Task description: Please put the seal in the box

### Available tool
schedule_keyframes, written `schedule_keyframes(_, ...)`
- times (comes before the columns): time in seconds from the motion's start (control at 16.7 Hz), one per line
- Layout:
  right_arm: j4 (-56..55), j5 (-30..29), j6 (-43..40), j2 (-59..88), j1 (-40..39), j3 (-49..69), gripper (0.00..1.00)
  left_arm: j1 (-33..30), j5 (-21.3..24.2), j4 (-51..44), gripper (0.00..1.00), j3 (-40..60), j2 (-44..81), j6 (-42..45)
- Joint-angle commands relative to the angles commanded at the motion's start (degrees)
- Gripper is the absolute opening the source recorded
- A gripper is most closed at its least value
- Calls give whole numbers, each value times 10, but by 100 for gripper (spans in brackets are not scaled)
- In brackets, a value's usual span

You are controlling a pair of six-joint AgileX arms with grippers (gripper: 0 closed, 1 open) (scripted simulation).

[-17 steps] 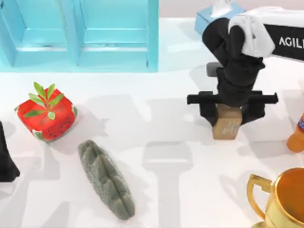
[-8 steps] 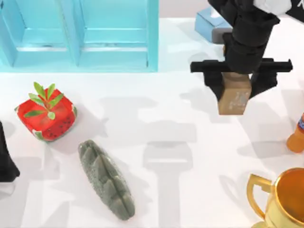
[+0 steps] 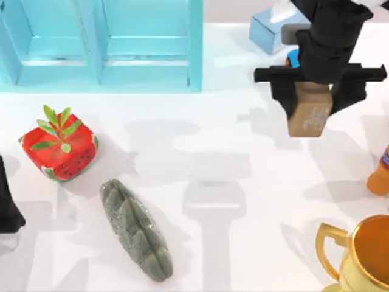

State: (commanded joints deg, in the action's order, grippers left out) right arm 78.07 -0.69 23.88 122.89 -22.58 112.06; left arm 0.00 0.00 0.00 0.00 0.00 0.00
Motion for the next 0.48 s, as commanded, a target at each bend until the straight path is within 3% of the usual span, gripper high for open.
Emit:
schedule_keyframes(0.24, -9, -23, -102, -35, 107, -14, 0, 0, 0, 0, 100, 0, 0, 0)
schedule_keyframes(0.48, -3, -33, -286, -88, 292, -65, 0, 0, 0, 0, 100, 0, 0, 0)
